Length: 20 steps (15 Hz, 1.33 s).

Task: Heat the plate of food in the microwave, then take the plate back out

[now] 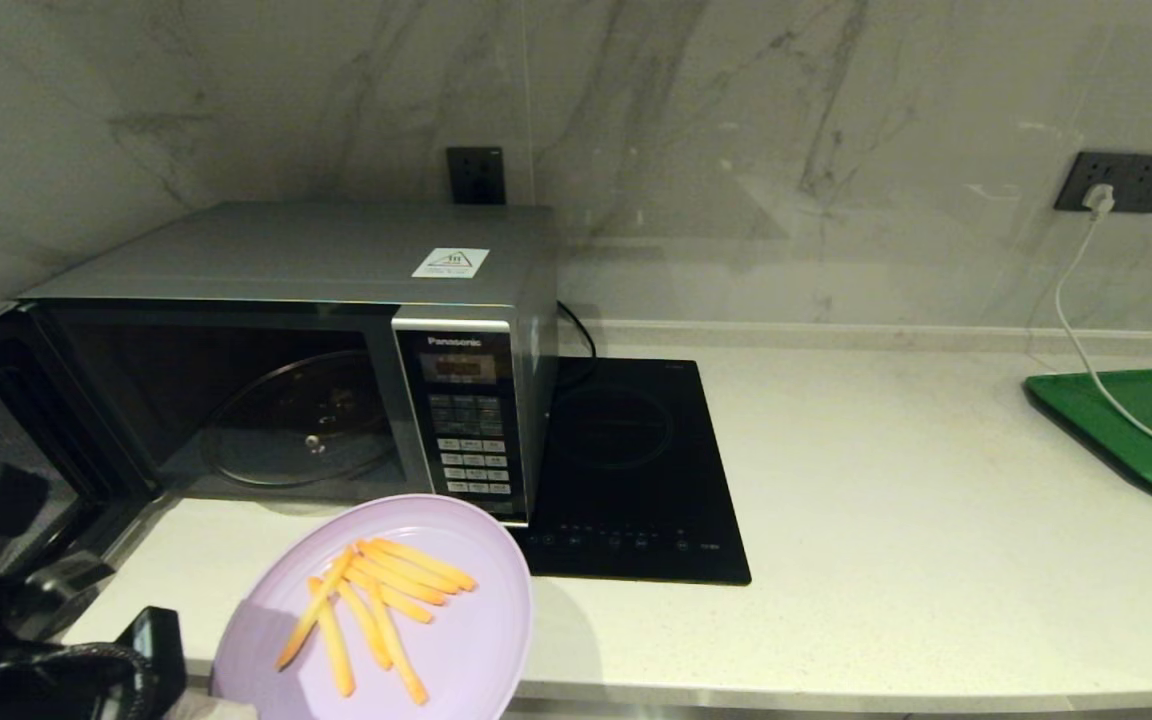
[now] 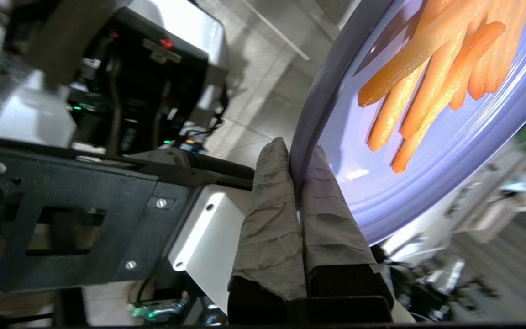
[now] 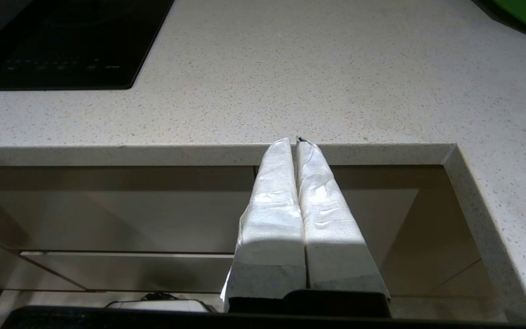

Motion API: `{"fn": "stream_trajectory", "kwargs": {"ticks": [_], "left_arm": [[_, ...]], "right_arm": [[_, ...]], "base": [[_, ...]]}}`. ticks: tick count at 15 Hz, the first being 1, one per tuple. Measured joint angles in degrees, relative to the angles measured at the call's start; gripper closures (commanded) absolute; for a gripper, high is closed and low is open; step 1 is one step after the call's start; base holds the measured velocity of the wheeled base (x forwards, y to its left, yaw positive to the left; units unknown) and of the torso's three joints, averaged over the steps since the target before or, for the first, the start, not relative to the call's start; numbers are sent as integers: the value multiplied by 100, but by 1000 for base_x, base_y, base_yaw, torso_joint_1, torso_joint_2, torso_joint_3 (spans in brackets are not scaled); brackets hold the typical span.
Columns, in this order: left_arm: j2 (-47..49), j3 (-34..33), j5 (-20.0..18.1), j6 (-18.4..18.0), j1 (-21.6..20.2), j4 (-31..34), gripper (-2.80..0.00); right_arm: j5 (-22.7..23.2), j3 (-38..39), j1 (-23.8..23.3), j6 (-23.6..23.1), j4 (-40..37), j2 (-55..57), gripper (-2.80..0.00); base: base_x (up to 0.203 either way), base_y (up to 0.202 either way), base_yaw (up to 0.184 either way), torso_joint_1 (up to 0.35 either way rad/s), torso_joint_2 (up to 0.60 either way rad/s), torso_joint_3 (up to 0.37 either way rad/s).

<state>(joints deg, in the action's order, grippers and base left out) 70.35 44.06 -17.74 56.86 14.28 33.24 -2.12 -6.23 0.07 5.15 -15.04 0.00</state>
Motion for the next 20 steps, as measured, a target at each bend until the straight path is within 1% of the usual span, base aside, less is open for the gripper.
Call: {"fn": "stream_trajectory", "kwargs": {"ticks": [4,5,7,9,11,15,20], "left_arm": [[1129,440,1087,428,1614,-382,0],[1428,612,1259,552,1954,-422,0],[2023,1030,1463,642,2337,-445,0],[2523,1545,1550,625,2529,-450,0],[2899,1988,1563,573,2596,-391,0],[3724,2920,1598,402,2590,-196,0],[4506,3975,1605,373,2571,282,0]], "right_arm": [[1,0,0,-1,0,0,0],[4,0,0,1,0,0,0],[3,0,0,1,0,0,0],[1,0,0,1,0,0,0],[3,0,0,1,0,0,0],[1,0,2,1,0,0,0],[1,0,0,-1,0,0,0]], "base": [[0,0,0,0,0,0],[0,0,0,0,0,0],[0,0,0,0,0,0],[0,0,0,0,0,0],[0,0,0,0,0,0],[0,0,0,0,0,0],[0,0,0,0,0,0]]}}
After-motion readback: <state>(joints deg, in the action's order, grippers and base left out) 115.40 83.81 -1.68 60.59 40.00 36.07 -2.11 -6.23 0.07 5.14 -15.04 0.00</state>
